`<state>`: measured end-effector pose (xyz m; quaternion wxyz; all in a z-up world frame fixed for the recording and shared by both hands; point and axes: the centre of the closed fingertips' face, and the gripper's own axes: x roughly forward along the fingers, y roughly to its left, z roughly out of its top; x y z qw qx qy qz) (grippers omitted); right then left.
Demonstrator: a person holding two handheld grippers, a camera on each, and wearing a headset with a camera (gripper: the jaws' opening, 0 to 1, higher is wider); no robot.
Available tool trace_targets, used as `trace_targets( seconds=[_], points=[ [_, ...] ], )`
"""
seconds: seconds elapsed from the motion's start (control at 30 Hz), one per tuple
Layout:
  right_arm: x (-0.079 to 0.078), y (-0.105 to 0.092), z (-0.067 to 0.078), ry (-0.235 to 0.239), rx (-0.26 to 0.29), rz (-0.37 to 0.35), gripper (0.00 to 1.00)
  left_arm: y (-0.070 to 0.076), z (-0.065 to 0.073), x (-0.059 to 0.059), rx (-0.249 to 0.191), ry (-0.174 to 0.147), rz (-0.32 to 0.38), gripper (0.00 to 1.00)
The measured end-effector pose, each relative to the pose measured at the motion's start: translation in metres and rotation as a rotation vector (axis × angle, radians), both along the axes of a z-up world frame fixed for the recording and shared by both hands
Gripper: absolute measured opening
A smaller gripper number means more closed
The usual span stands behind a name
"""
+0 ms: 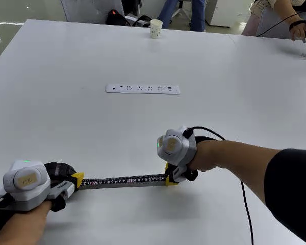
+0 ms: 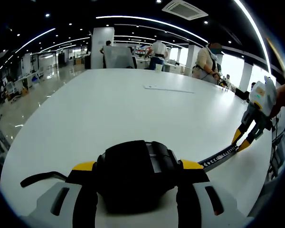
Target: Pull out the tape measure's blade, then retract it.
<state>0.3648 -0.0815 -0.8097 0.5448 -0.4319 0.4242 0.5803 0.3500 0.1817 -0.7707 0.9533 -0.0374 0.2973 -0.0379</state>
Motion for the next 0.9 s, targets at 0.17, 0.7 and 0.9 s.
trace_targets(
  seconds=[0.17, 0.7, 0.9],
  points=[
    [-0.0005, 0.0006, 0.0000, -0.005, 0.001, 0.003, 0.10, 0.0008, -0.0005, 0.0006, -0.001, -0.001, 0.001, 0.63],
    [-0.0010, 0.0038, -0.0004, -0.005, 0.008, -0.006, 0.10, 0.0024, -0.0022, 0.0020, 0.000, 0.007, -0.002, 0.63],
    [-0.0015, 0.0047, -0.0002, -0.002, 0.005, -0.017, 0.10, 0.0024, -0.0026, 0.0018, -0.010, 0.014, -0.005, 0.63]
  ],
)
